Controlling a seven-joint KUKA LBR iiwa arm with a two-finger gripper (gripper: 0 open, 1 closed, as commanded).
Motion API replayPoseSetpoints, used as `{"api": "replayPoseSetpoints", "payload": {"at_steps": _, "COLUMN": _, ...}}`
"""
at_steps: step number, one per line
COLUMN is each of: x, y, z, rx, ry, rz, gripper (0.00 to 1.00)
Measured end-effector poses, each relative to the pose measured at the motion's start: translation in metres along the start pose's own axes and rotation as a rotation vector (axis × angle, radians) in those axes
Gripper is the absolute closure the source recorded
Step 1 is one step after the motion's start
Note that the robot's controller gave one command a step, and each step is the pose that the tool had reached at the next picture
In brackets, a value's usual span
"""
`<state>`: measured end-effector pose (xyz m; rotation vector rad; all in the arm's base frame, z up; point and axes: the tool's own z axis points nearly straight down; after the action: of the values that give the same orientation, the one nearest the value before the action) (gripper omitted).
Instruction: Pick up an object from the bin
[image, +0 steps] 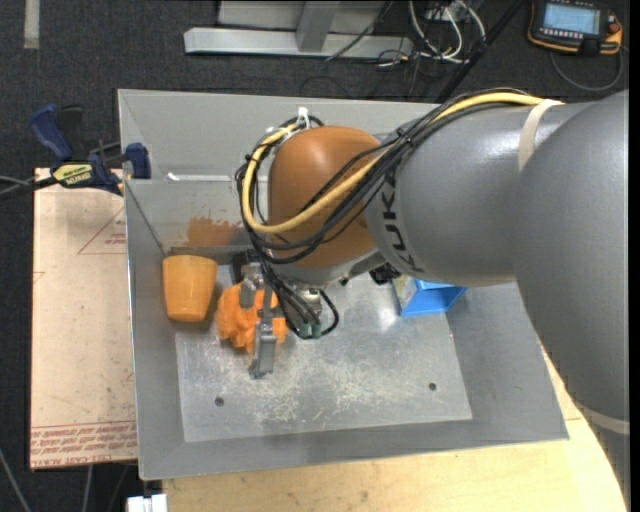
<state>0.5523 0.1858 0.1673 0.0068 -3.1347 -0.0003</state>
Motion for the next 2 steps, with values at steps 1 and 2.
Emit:
{"api": "replayPoseSetpoints", "payload": {"at_steps": 1, "x": -0.002, "y": -0.001, "z": -0.005, "rx": -0.001, "ry": -0.007, "rz": 0.004, "gripper": 0.00}}
{"api": "replayPoseSetpoints", "payload": {"at_steps": 2, "x": -0.014, "y": -0.019, "z": 0.038, "rx": -0.006, "ry": -0.015, "rz": 0.011, "gripper": 0.00}}
